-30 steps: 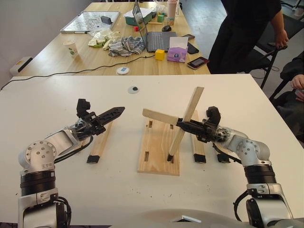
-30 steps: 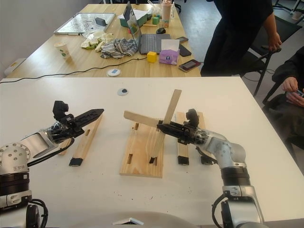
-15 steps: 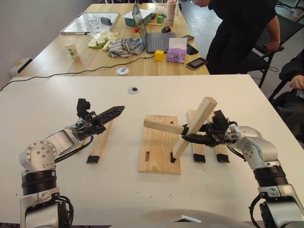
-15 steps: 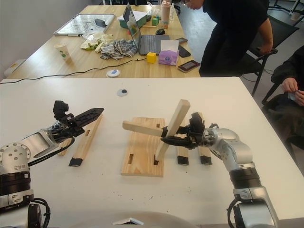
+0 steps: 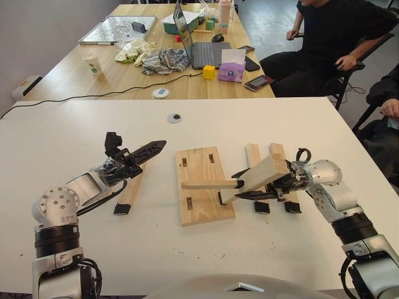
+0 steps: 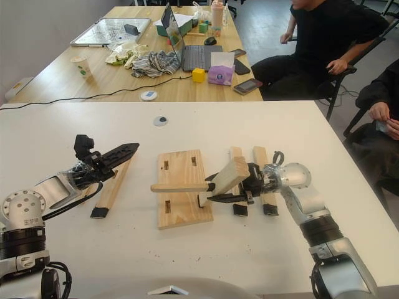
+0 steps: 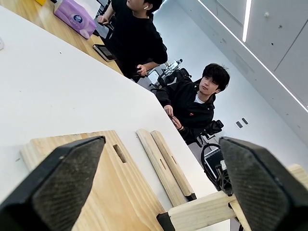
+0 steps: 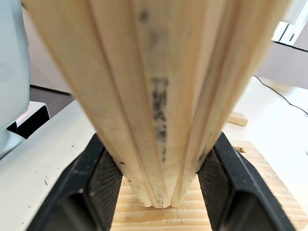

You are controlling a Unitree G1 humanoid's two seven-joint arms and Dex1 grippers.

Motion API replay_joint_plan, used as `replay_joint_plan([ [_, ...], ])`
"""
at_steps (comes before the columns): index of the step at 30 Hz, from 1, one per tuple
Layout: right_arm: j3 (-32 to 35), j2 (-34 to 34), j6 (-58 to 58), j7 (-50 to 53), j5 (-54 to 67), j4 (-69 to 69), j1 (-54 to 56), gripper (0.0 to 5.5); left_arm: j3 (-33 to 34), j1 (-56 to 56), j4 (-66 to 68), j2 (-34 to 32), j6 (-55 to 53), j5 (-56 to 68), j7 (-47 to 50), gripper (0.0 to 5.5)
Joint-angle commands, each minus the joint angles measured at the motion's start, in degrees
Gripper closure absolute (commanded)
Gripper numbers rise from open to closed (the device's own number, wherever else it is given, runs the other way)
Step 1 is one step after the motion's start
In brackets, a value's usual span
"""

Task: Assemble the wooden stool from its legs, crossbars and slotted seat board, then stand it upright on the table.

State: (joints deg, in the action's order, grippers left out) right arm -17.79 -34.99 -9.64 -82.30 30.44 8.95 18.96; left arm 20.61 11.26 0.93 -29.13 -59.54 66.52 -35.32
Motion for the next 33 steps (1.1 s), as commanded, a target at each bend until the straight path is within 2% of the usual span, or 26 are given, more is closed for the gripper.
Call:
replay_joint_plan([
  [1, -22.0, -6.2, 13.9, -3.1, -32.5, 8.7, 5.0, 3.45, 1.5, -1.8, -2.5, 1.3, 1.9, -1.7, 3.6, 1.14],
  [5, -25.9, -3.2, 23.3, -6.3, -30.1, 9.8, 13.7, 3.45, 1.8, -1.7, -2.5, 2.3, 2.6, -1.8, 4.2, 1.14],
  [9, -29.6, 0.1, 22.9, -1.8, -33.8, 19.7, 18.0, 3.45, 2.0, -2.6, -2.9, 2.9, 3.2, -1.5, 4.9, 1.14],
  [15, -37.4, 3.7, 18.7, 2.5, -37.9, 32.2, 17.3, 3.45, 1.9, -2.9, -2.7, 2.9, 3.5, -1.4, 5.4, 1.14],
  [17, -37.8, 4.5, 18.1, 6.0, -38.1, 36.5, 16.5, 3.45, 1.9, -2.7, -2.5, 2.7, 3.6, -1.6, 5.5, 1.14],
  [19, -35.5, 2.8, 18.6, 9.8, -36.4, 37.9, 14.5, 3.45, 2.2, -2.9, -2.4, 2.4, 3.6, -1.6, 5.4, 1.14],
  [26, -28.5, -14.1, 23.8, 11.7, -28.6, 16.2, 1.1, 3.45, 3.8, -3.6, -1.4, 1.7, 4.5, -2.3, 5.5, 1.14],
  [33, -17.5, -21.2, 39.8, 26.3, -10.0, -13.9, -10.1, 3.45, 4.4, -4.9, -2.3, 1.8, 4.5, -2.1, 5.6, 1.14],
])
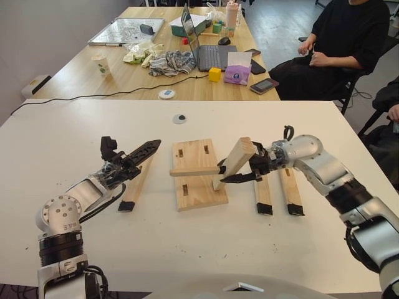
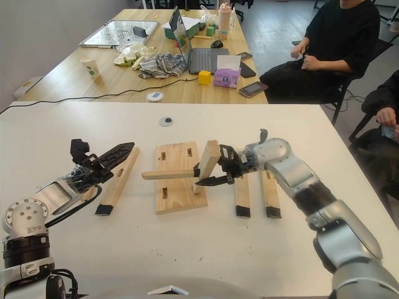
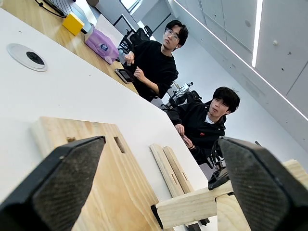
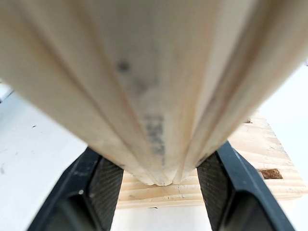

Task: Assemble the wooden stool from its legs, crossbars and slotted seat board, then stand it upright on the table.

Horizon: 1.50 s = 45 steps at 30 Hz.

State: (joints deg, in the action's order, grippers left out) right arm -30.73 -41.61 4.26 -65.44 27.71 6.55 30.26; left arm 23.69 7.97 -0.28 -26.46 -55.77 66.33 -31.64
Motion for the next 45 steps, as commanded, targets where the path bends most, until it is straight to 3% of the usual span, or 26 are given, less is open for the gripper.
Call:
replay_joint_plan([
  [1, -2.7, -14.5, 28.2, 11.2, -4.0, -14.7, -21.7, 3.45, 1.4, -1.8, -1.2, -0.8, 0.8, -1.8, 2.0, 1.14],
  [4, 1.7, -12.7, 31.8, 15.0, 0.6, -18.0, -19.2, 3.45, 1.2, -1.6, -1.2, -0.6, 0.8, -1.9, 2.2, 1.14],
  [5, 2.6, -12.5, 32.4, 15.6, 1.1, -18.6, -18.2, 3.08, 1.1, -1.3, -1.0, -0.7, 0.8, -1.9, 2.2, 1.14],
  [12, 11.2, -16.4, 37.2, 13.5, 1.2, -23.8, -17.1, 1.93, 1.6, -1.3, -1.5, -0.7, 0.5, -1.7, 2.4, 1.14],
  [16, 23.5, -16.7, 38.8, 12.2, 4.8, -17.7, -14.0, 1.42, 2.9, -3.2, -3.3, -0.3, 0.5, -0.8, 3.0, 1.14],
  [18, 26.5, -15.7, 37.7, 15.0, 2.1, -10.5, -11.7, 1.08, 3.1, -3.7, -3.6, 0.0, 0.7, -0.8, 3.3, 1.14],
  [21, 28.8, -8.7, 39.1, 24.0, -0.3, -3.4, -12.1, 1.08, 3.2, -3.6, -3.5, 0.4, 0.9, -0.9, 3.5, 1.14],
  [26, 32.5, 2.5, 44.8, 35.4, -0.1, -6.8, -16.7, 1.08, 3.2, -3.4, -3.4, 0.4, 0.6, -0.9, 3.8, 1.14],
  [37, 30.3, 7.5, 45.0, 42.8, -7.1, -12.8, -25.3, 1.08, 3.7, -3.5, -3.5, 0.3, 0.6, -0.6, 4.8, 1.14],
  [41, 28.2, 8.4, 46.8, 44.8, -9.4, -14.8, -25.9, 1.73, 2.8, -3.6, -5.3, 0.7, 2.4, -2.6, 6.2, 1.14],
  [45, 25.8, 7.1, 46.2, 50.3, -16.9, -14.6, -25.1, 2.41, -5.9, -4.9, -7.6, 0.9, 12.1, -19.4, 11.2, 1.14],
])
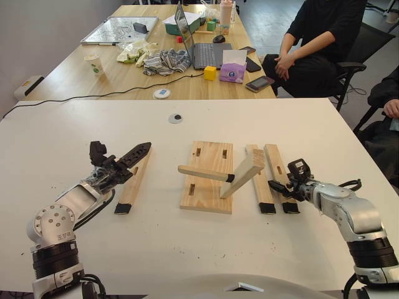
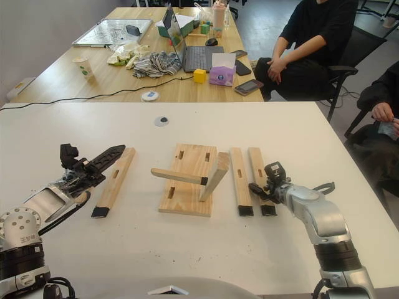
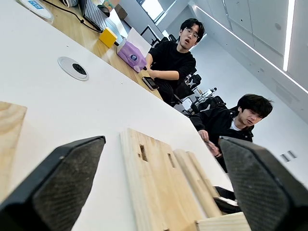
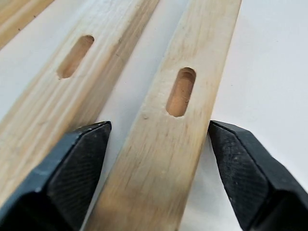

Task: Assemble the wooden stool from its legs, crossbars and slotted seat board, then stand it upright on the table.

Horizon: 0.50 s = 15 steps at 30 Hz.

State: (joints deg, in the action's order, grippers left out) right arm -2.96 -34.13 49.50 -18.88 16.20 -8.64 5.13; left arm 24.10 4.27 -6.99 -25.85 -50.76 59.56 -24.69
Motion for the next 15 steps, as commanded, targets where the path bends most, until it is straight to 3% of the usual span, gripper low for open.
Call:
replay_joint_plan([
  [1, -2.1, -0.4, 0.9, 4.1, -6.2, 1.0, 0.1, 2.57, -7.0, -1.5, -1.6, 1.1, 8.5, -14.2, 4.9, 1.14],
  [6, 0.2, 0.7, 0.4, 4.7, -7.4, 2.4, 0.5, 3.34, -7.7, -0.8, -4.7, 2.2, 10.1, -16.4, 5.5, 1.14],
  [11, 2.9, 6.5, -3.5, 5.6, -6.2, 10.4, 9.8, 3.34, -3.1, -9.0, -10.3, 3.1, 12.1, -17.4, 8.5, 1.14],
  [15, 10.7, 10.3, -9.5, 8.0, -3.7, 15.1, 16.4, 3.34, -1.3, -3.6, -10.8, 1.0, 12.7, -17.2, 8.9, 1.14],
])
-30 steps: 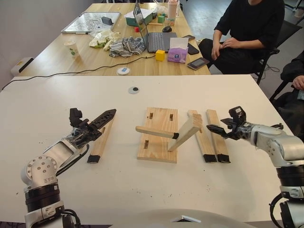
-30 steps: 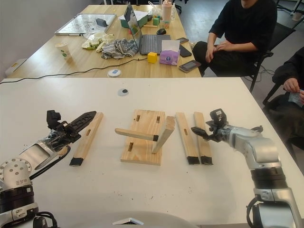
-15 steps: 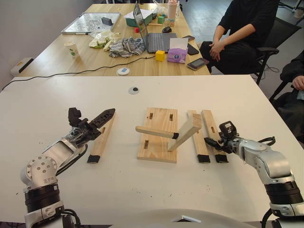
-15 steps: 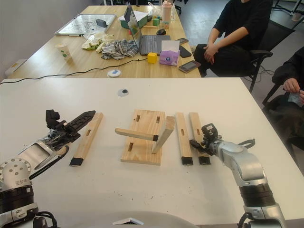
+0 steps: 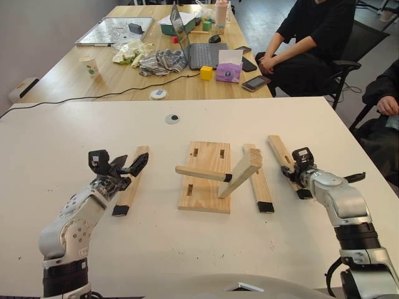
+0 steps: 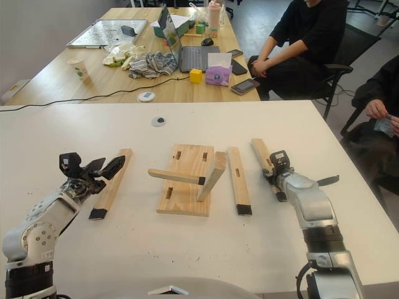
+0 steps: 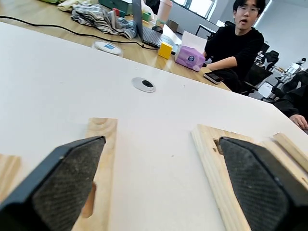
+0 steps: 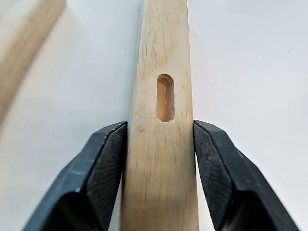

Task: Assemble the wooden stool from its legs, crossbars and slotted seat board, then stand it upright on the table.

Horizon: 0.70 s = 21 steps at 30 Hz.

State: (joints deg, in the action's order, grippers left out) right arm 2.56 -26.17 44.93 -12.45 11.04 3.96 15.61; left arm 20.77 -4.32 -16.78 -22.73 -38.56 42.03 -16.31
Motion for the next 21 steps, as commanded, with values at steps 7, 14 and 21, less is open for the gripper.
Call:
replay_joint_plan([
  [7, 8.7, 6.1, -15.7, -4.7, 7.9, 0.5, 11.6, 3.34, 2.0, 19.6, 5.9, -8.1, -2.0, 4.8, -8.1, 1.14],
  [14, 5.6, 9.7, -23.4, -30.5, 20.0, 4.2, 17.8, 3.34, -2.7, 25.1, 6.9, -6.5, -6.9, 15.9, -22.7, 1.14],
  [21, 1.5, 9.7, -20.7, -44.5, 24.7, 4.2, 22.9, 3.34, -6.2, 30.6, 11.1, -4.4, -6.6, 17.8, -29.6, 1.14],
])
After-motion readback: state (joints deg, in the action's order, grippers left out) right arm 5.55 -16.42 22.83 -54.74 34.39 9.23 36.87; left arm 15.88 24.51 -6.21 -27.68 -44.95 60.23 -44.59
